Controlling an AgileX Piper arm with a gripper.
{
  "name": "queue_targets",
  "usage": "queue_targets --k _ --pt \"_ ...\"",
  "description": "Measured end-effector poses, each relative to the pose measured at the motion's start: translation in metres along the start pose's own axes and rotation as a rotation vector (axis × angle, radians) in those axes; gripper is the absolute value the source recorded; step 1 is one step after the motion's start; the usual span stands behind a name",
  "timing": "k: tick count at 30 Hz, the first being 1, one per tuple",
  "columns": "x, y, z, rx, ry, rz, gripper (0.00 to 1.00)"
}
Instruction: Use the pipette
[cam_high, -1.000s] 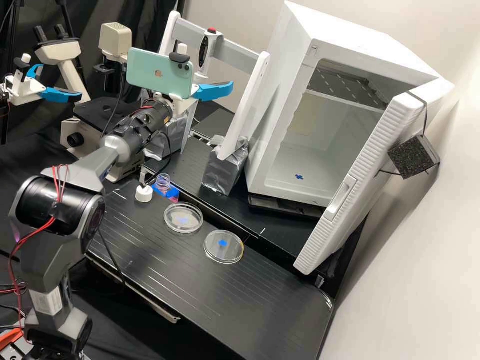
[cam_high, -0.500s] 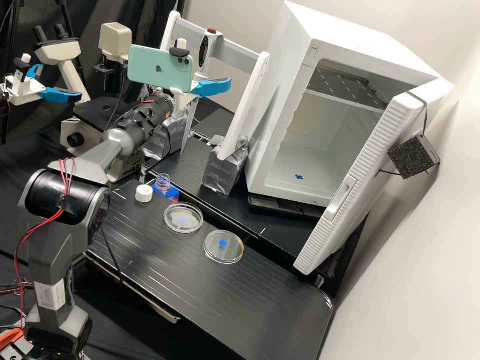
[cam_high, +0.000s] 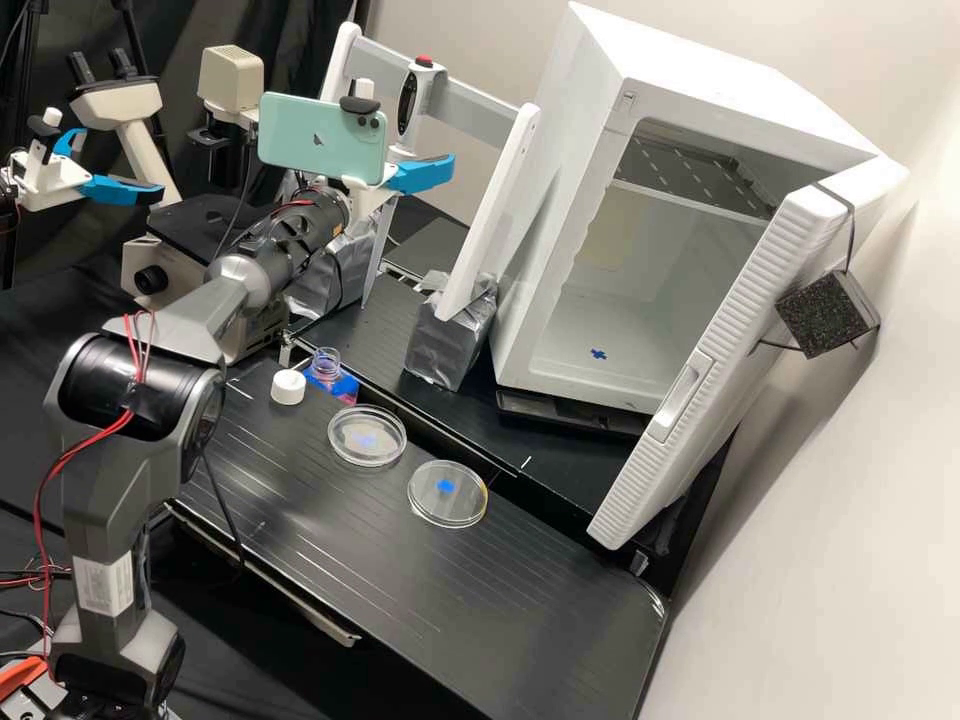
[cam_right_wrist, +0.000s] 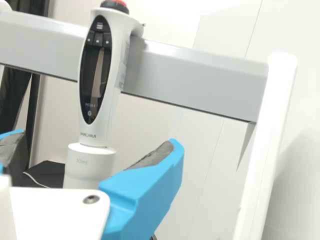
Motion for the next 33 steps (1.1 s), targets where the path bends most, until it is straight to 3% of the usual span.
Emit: queue_targets --k 27,33 --pt "0.0005 -0.0010 0.0004 0.000 -0.001 -0.003 0.00" --pt "0.0005 -0.0010 0.0004 -0.013 -0.001 -0.003 0.00"
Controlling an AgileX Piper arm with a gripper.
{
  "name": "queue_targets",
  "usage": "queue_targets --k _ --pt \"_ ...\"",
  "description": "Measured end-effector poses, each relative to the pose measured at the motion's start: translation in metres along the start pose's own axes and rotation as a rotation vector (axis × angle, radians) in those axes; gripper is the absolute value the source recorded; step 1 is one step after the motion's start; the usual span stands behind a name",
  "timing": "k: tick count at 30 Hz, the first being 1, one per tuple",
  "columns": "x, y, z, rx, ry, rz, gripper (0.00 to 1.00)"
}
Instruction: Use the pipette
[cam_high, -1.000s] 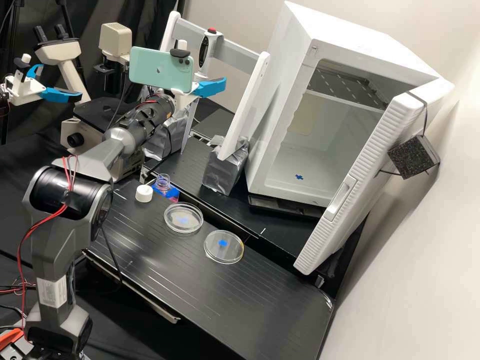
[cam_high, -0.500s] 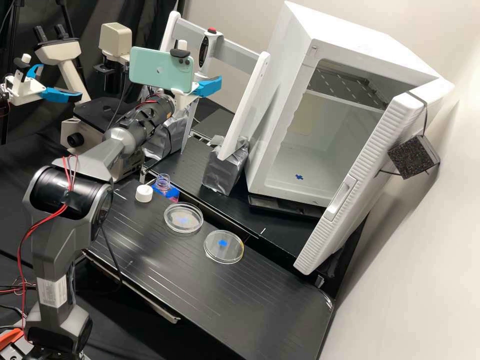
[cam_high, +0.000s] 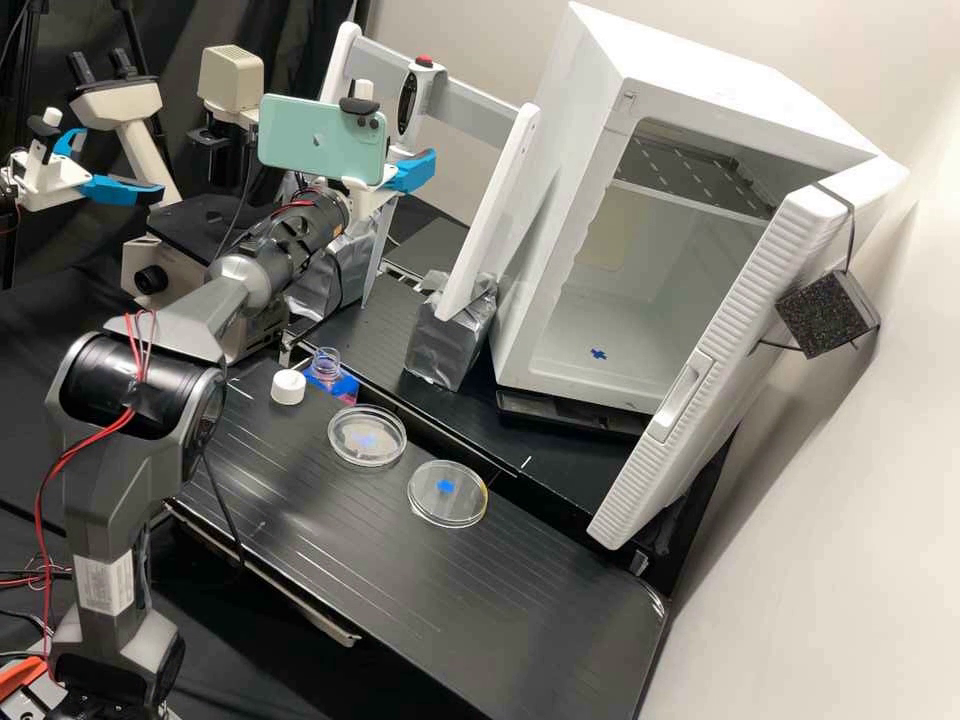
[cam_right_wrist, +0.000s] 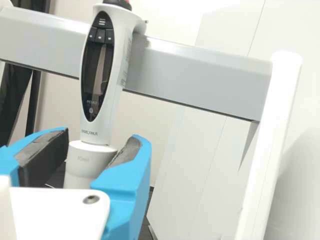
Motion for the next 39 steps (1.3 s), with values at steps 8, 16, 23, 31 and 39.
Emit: queue_targets --k 8,16,23,31,39 --pt "-0.0006 -0.0018 -0.0023 -0.002 0.001 -0.005 0.00" --pt "-0.0006 -0.0018 -0.0021 0.004 -0.001 -0.005 0.00" --pt "-0.0006 -0.0018 -0.0020 0.007 -0.002 -0.005 0.00" --pt "0.0002 0.0002 -0.0047 0.010 0.006 -0.016 0.00" --pt "0.0020 0.0048 -0.0065 0.013 0.012 -0.032 0.00"
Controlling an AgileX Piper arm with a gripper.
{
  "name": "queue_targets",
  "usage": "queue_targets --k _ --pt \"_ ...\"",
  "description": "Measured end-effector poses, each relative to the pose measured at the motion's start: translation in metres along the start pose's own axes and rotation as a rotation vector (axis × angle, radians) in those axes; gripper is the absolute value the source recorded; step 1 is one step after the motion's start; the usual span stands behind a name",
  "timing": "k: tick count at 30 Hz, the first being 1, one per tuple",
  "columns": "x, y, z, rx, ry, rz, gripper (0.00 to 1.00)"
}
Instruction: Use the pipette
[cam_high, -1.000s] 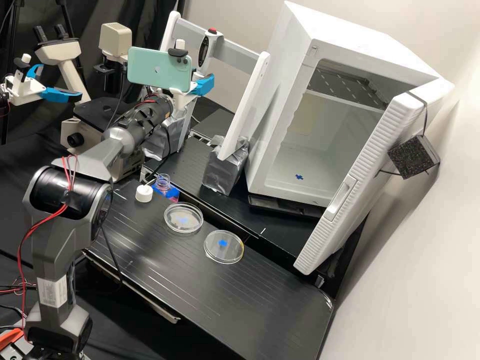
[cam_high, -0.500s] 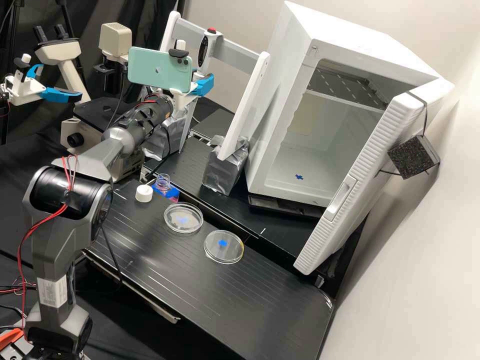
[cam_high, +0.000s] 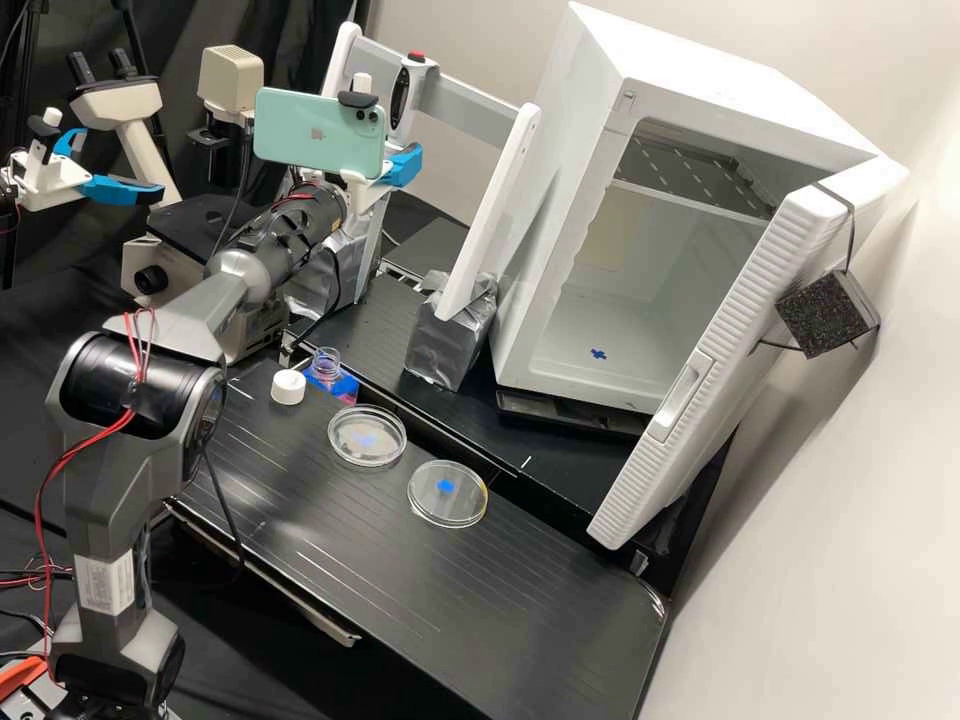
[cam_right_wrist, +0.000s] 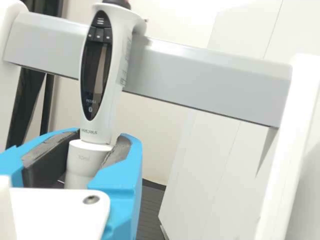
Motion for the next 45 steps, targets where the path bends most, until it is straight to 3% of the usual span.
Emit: queue_targets --k 11,20,25,31,45 --pt "0.000 0.017 0.000 0.003 0.001 0.040 0.00" --pt "-0.023 0.032 0.002 0.042 0.031 0.068 0.00" --pt "-0.040 0.031 0.009 0.057 0.040 0.064 0.00" --pt "-0.058 0.028 0.014 0.097 0.058 0.091 0.00" --pt "-0.085 0.013 0.022 0.076 0.072 0.087 0.00"
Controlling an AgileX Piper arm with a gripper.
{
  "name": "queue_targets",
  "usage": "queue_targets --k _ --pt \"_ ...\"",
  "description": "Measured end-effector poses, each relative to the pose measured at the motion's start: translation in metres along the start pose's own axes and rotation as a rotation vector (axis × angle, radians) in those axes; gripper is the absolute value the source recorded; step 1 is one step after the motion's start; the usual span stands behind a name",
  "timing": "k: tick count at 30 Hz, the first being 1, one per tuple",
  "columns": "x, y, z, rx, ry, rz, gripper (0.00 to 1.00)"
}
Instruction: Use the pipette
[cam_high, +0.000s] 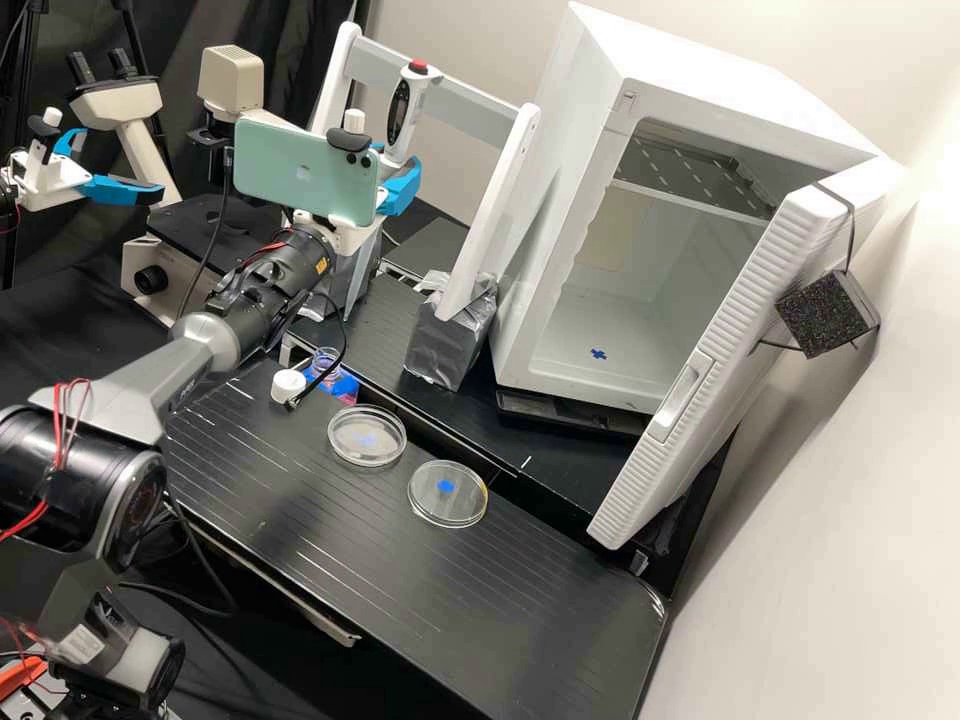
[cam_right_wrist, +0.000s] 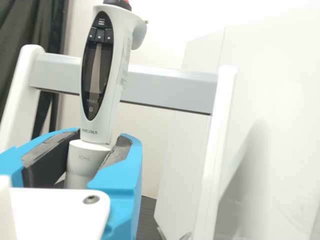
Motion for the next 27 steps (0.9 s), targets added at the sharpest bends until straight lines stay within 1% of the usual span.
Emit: queue_targets --k 2,9,11,13,16,25,27 --pt "-0.003 -0.003 0.000 -0.001 0.006 -0.003 0.00" --pt "-0.013 -0.020 -0.001 -0.047 0.017 -0.053 0.00" --pt "-0.014 -0.024 0.001 -0.050 0.012 -0.067 0.00" --pt "-0.016 -0.027 0.003 -0.071 0.008 -0.078 0.00" --pt "-0.017 -0.030 0.005 -0.078 0.004 -0.086 0.00" --pt "-0.020 -0.035 0.009 -0.097 0.024 -0.022 0.00" --pt "-0.021 -0.038 0.012 -0.100 0.019 -0.022 0.00"
